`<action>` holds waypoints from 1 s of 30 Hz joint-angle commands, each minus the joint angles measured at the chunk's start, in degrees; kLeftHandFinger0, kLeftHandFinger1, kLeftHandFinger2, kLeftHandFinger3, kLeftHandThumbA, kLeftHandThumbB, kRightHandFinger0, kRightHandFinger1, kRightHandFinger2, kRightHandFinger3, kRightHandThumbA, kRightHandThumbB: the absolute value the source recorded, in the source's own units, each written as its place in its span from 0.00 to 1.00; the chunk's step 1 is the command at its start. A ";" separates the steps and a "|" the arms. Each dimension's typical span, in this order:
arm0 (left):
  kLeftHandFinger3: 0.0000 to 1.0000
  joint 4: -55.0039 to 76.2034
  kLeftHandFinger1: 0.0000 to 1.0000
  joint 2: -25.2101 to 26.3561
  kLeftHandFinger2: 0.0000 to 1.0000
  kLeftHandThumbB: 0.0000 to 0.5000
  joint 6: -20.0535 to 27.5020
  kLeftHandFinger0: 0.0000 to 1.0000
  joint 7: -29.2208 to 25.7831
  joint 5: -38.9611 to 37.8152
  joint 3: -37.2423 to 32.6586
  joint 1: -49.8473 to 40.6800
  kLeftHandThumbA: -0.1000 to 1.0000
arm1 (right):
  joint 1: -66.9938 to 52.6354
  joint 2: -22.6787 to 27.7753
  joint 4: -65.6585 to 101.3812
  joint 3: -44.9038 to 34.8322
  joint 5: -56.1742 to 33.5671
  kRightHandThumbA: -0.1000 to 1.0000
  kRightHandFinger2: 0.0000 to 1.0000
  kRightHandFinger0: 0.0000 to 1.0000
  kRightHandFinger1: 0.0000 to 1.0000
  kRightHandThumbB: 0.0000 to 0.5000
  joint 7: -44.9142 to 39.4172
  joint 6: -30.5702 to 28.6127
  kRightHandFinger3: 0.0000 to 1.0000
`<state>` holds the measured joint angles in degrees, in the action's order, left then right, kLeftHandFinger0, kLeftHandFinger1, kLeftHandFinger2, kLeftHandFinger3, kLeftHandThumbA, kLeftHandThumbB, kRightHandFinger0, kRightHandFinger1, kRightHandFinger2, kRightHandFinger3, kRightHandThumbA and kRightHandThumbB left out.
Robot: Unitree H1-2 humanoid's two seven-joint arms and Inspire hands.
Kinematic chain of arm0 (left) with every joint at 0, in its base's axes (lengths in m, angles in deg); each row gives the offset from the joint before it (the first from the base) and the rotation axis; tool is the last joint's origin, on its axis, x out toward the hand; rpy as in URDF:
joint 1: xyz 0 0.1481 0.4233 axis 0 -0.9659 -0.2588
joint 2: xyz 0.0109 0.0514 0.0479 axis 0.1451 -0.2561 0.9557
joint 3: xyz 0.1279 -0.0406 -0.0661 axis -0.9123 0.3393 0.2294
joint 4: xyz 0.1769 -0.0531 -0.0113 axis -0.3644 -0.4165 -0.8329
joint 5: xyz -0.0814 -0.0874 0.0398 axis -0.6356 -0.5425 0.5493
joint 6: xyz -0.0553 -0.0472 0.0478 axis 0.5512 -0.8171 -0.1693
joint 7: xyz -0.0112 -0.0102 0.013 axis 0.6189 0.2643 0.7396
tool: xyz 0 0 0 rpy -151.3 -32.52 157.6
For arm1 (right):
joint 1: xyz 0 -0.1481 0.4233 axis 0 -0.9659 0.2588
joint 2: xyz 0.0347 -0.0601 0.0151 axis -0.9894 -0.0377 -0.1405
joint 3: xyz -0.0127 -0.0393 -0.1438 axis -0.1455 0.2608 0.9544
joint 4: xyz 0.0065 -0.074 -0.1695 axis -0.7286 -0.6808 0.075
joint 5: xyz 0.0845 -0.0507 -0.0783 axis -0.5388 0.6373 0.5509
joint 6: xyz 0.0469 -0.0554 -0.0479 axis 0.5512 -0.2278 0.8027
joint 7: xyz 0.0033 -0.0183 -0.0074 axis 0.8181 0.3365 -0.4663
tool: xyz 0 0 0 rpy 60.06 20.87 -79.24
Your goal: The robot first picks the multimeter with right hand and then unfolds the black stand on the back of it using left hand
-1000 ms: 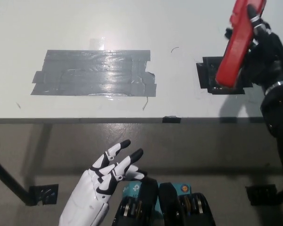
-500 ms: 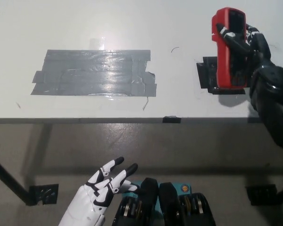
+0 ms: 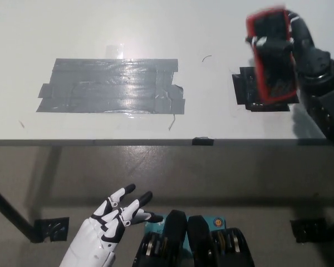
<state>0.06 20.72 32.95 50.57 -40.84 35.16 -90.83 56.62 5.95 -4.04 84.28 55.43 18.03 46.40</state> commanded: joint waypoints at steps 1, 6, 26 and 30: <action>1.00 1.25 0.65 1.02 0.62 0.53 1.47 1.00 -6.32 1.85 2.02 1.04 1.00 | 15.18 4.09 -9.84 14.01 18.28 0.55 1.00 1.00 1.00 0.75 -40.02 -5.40 1.00; 1.00 0.87 0.65 0.96 0.62 0.54 1.47 1.00 -6.83 2.04 2.26 1.73 1.00 | 13.00 2.51 -12.29 15.68 17.38 0.60 1.00 1.00 1.00 0.79 -46.35 -7.26 1.00; 1.00 -1.36 0.96 -0.85 0.93 0.52 1.47 1.00 -5.53 -0.08 4.93 5.58 1.00 | 8.68 15.17 26.54 -0.25 26.20 1.00 1.00 1.00 1.00 0.97 -14.68 1.22 1.00; 1.00 -3.33 0.96 -2.43 0.97 0.51 1.47 1.00 -5.37 -1.19 6.56 7.87 1.00 | 5.64 18.19 45.26 -8.06 29.97 1.00 1.00 1.00 1.00 0.92 -11.61 5.78 1.00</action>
<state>-2.06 20.25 32.95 48.83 -39.96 38.97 -86.27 58.64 14.07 9.91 89.36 72.21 -2.24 45.31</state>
